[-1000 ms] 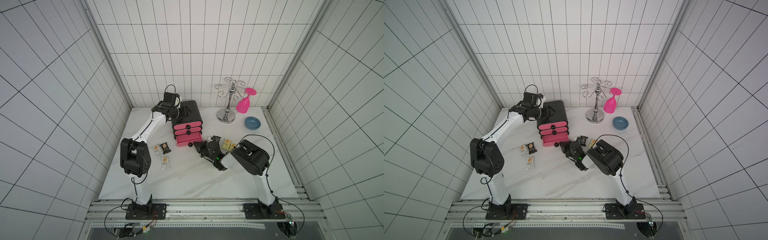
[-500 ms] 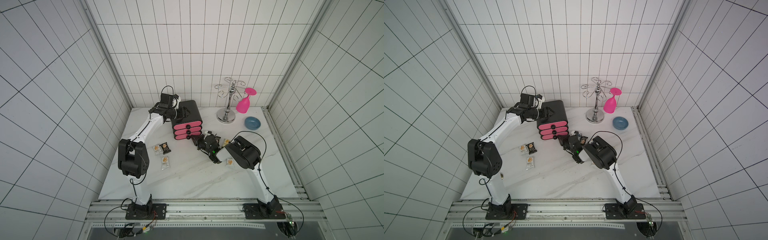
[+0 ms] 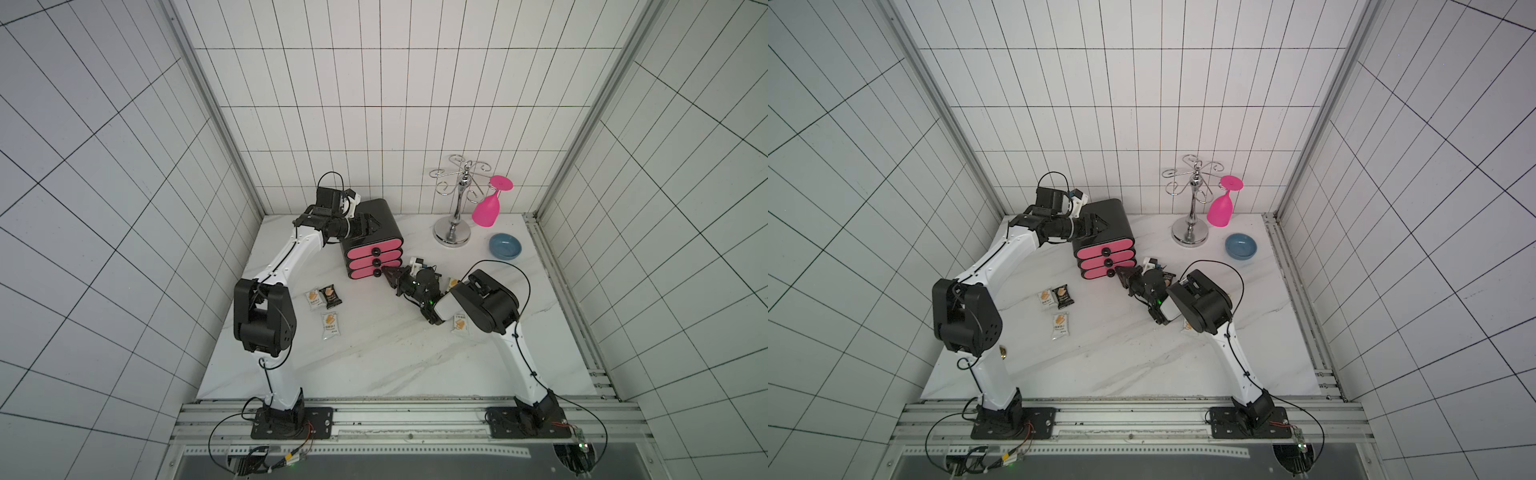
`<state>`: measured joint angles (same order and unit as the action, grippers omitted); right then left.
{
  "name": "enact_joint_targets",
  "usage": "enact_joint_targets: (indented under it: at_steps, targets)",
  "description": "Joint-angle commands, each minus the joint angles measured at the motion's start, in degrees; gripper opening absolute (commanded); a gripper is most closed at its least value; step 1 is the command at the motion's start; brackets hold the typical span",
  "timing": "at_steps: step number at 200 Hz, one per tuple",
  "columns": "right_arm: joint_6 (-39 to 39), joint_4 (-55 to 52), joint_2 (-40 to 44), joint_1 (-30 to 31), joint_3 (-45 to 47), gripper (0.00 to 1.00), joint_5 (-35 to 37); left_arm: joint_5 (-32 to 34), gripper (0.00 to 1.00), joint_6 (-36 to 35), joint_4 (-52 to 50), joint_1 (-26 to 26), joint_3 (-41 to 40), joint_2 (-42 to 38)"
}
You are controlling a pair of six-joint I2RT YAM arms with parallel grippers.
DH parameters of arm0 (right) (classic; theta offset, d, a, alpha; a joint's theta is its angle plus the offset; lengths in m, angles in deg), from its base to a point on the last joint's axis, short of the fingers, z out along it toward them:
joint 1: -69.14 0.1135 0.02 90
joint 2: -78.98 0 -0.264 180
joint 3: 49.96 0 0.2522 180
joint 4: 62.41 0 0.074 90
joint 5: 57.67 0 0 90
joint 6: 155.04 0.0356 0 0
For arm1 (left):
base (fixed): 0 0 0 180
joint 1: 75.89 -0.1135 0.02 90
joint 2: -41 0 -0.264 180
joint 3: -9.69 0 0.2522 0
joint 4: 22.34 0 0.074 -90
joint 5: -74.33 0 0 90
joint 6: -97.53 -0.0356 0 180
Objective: Take the cookies out of the drawer
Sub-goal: Close the drawer in the storage box, then reset both arms
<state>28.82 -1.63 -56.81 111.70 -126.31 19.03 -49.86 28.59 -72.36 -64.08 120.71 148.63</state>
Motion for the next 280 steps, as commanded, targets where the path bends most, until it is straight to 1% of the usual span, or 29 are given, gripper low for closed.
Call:
enact_joint_targets:
  at_steps: [1,11,15,26,38,48,56,64,73,78,88,93,100,109,114,127,139,151,154,162,174,188,195,204,219,234,242,259,280]
  targets:
    - [0.12,4.09,5.00,0.56,5.44,0.02,-0.79,1.43,0.81,1.40,-10.11,-0.83,0.34,1.76]
    - [-0.28,4.62,7.32,1.05,7.34,0.04,-1.44,1.04,0.86,2.32,-9.98,-0.93,2.71,1.32]
    - [-0.38,4.65,8.43,1.25,8.04,0.04,-1.75,0.93,0.91,2.85,-9.90,-1.00,3.66,0.98]
    - [-1.07,4.30,11.78,1.87,10.19,0.06,-2.44,0.12,0.97,4.35,-9.36,-1.09,6.22,-0.25]
    - [-2.68,3.81,16.37,2.71,12.79,0.08,-3.16,-1.85,0.97,6.45,-8.04,-1.25,8.38,-2.38]
    - [-5.38,0.60,21.81,3.28,14.95,0.11,-4.85,-2.30,0.97,8.38,-6.68,-1.26,9.68,-5.26]
    - [-8.37,-3.82,27.07,3.63,16.90,0.13,-6.00,-2.44,0.97,9.70,-5.02,-1.21,9.73,-8.58]
    - [-12.02,-10.83,33.00,3.74,18.67,0.15,-7.46,-1.85,0.97,10.22,-3.52,-1.19,9.08,-12.30]
    - [-17.70,-23.17,40.73,3.63,19.72,0.22,-8.86,0.46,0.98,10.10,-2.24,-1.26,7.33,-17.08]
    - [-22.87,-32.27,45.66,3.50,19.63,0.27,-8.77,2.26,0.98,9.97,-0.94,-1.32,5.48,-19.71]
    - [-34.83,-54.61,55.79,3.35,17.52,0.38,-4.68,6.65,0.98,10.20,2.82,-1.94,-0.23,-26.78]
    - [-40.91,-65.50,60.00,3.55,15.77,0.44,-1.11,8.43,0.98,10.38,4.02,-2.66,-3.19,-29.98]
    - [-48.75,-77.02,65.46,3.73,13.74,0.54,6.02,10.51,0.98,10.29,5.07,-4.06,-7.41,-34.02]
    - [-55.61,-85.56,71.72,3.17,12.47,0.65,13.41,14.28,0.98,10.54,5.48,-6.48,-12.62,-38.77]
    - [-58.83,-89.77,74.41,2.30,12.20,0.74,17.28,16.86,0.98,10.81,5.55,-7.87,-16.20,-41.16]
    - [-65.24,-95.09,81.58,-0.59,12.41,0.90,26.28,24.06,0.98,11.18,8.06,-12.07,-24.86,-46.51]
    - [-70.81,-95.58,86.73,-3.43,13.90,1.00,33.56,29.23,0.98,10.55,9.91,-15.93,-31.97,-49.55]
    - [-76.83,-91.52,90.29,-5.58,17.17,0.99,40.76,37.71,0.98,8.44,9.96,-17.16,-36.11,-50.49]
    - [-78.65,-90.11,90.98,-6.09,18.11,0.99,41.83,40.31,0.98,7.91,10.27,-17.17,-37.32,-50.61]
    - [-83.27,-85.84,92.22,-7.51,20.33,0.99,43.95,44.25,0.98,6.19,12.02,-17.18,-40.22,-50.74]
    - [-87.84,-79.26,92.75,-9.26,23.53,0.99,48.58,45.99,0.98,2.83,17.27,-17.25,-45.37,-51.09]
    - [-94.04,-70.43,92.53,-12.10,28.28,0.99,49.07,46.50,0.98,-0.85,26.07,-17.10,-52.16,-52.23]
    - [-95.66,-67.32,92.12,-13.96,30.50,0.99,48.36,47.43,0.98,-2.03,31.62,-17.09,-56.35,-52.64]
    - [-96.78,-65.31,91.27,-16.69,32.42,0.99,45.81,46.98,0.98,-4.04,37.88,-17.06,-61.14,-52.96]
    - [-95.20,-63.49,89.51,-22.17,35.14,0.99,42.23,47.70,0.98,-4.47,44.54,-17.12,-66.78,-52.26]
    - [-93.07,-59.84,87.90,-29.01,38.86,0.99,33.05,46.62,0.98,-5.68,54.58,-17.04,-72.15,-49.20]
    - [-90.69,-56.02,86.31,-32.38,40.71,0.99,29.43,46.74,0.98,-6.45,59.70,-16.82,-73.88,-46.71]
    - [-86.96,-53.11,81.39,-37.67,40.70,0.99,22.74,47.85,0.98,-7.64,68.32,-16.41,-76.16,-40.95]
    - [-88.13,-47.70,73.41,-39.50,40.82,0.99,21.22,46.83,0.98,-8.72,73.96,-15.87,-75.62,-32.68]
